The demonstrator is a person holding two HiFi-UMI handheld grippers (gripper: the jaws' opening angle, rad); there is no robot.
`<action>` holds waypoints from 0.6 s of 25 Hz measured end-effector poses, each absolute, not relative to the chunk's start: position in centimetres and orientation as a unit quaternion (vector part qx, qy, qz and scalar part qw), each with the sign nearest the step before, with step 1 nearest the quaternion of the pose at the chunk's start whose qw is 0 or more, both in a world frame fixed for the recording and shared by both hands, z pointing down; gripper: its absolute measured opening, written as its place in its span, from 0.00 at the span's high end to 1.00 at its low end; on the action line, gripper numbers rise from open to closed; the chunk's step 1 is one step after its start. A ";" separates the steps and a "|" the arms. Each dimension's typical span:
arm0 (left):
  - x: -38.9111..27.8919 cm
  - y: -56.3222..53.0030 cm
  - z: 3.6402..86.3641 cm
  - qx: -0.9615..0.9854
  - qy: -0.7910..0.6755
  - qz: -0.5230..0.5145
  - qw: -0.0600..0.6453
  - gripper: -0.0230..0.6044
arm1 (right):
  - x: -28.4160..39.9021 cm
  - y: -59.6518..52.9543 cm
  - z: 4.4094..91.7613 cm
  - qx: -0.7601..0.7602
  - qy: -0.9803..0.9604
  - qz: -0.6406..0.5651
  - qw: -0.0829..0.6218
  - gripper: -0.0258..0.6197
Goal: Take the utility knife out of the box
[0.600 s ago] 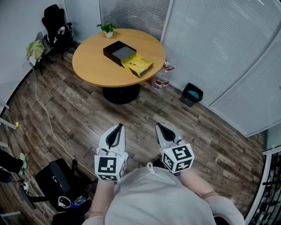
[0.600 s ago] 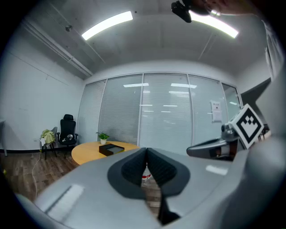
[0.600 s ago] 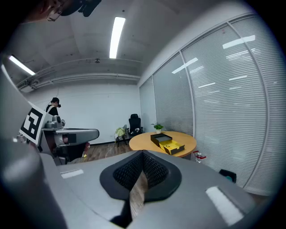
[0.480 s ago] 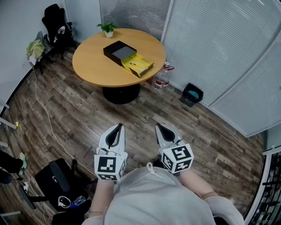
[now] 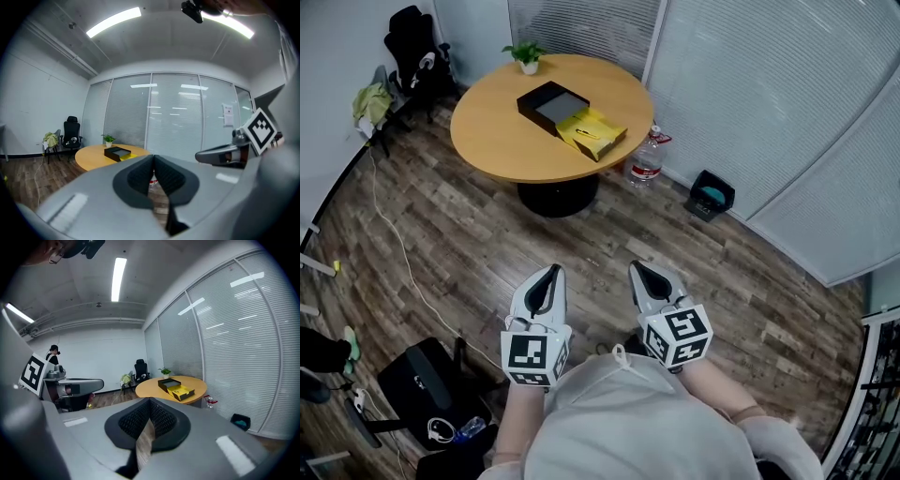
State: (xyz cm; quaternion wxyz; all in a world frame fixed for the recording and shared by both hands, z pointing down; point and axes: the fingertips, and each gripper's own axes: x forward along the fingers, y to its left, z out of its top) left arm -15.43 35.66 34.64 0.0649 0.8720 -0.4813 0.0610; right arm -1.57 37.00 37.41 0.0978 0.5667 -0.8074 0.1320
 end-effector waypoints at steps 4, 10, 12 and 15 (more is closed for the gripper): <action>-15.4 35.0 35.6 0.869 -0.484 0.065 0.079 0.95 | -1.1 36.4 38.1 0.569 -0.804 0.140 0.102 0.96; -14.2 32.4 37.1 0.862 -0.495 0.069 0.086 0.95 | 0.8 33.4 39.9 0.564 -0.804 0.154 0.104 0.96; -13.7 31.2 37.4 0.857 -0.503 0.073 0.086 0.95 | 1.5 31.7 40.2 0.558 -0.809 0.156 0.103 0.96; -13.1 28.8 38.0 0.845 -0.521 0.081 0.086 0.95 | 2.2 28.4 40.8 0.541 -0.819 0.159 0.101 0.96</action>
